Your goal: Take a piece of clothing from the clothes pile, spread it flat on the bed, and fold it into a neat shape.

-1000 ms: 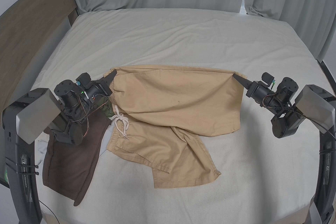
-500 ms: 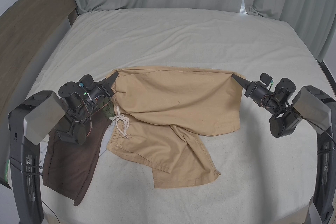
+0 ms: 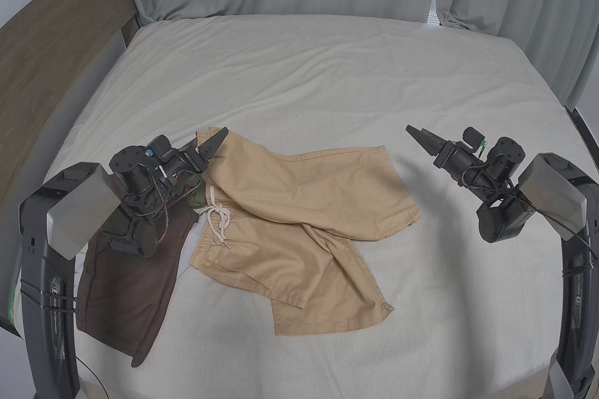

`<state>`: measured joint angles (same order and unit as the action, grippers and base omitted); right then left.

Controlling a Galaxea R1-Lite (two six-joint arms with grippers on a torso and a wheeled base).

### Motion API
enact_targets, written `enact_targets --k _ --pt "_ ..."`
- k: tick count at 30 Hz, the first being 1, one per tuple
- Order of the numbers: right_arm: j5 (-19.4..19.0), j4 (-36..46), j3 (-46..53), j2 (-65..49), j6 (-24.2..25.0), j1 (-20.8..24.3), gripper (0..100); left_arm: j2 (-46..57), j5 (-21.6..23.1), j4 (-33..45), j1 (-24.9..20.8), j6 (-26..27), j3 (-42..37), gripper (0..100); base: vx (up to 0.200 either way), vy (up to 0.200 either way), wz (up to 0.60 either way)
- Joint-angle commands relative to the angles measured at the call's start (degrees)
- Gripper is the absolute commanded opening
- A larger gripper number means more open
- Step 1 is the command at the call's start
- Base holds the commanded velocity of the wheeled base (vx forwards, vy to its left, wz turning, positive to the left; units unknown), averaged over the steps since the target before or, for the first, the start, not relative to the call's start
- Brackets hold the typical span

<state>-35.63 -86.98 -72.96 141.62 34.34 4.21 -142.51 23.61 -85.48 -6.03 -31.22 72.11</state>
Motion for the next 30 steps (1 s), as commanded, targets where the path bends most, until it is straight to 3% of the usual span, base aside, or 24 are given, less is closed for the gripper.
enact_targets --k 1,8,9,13,27,30 --pt "0.04 -0.73 5.72 -3.01 -0.50 0.72 100 0.39 -0.32 2.60 0.06 -0.07 -1.36 100 0.000 0.000 0.00" --pt "-0.05 -1.17 20.05 -10.40 -3.75 1.60 100 5.84 -1.46 3.48 1.11 -0.07 -7.77 100 0.000 0.000 0.00" --pt "-0.05 -1.17 26.82 -13.56 -4.81 2.30 100 9.97 -0.85 2.86 1.29 0.02 -15.33 100 0.000 0.000 0.00" --pt "-0.05 -1.17 34.38 -17.25 -6.48 2.74 100 14.45 0.21 2.86 1.29 0.28 -23.24 100 0.000 0.000 0.00" --pt "0.13 -1.17 50.02 -25.34 -6.92 5.73 100 26.84 3.55 1.72 2.96 2.48 -40.03 100 0.000 0.000 0.00" --pt "3.03 -1.17 52.13 -24.90 -7.01 7.13 100 27.11 5.48 -0.39 3.57 3.53 -43.81 100 0.000 0.000 0.00"
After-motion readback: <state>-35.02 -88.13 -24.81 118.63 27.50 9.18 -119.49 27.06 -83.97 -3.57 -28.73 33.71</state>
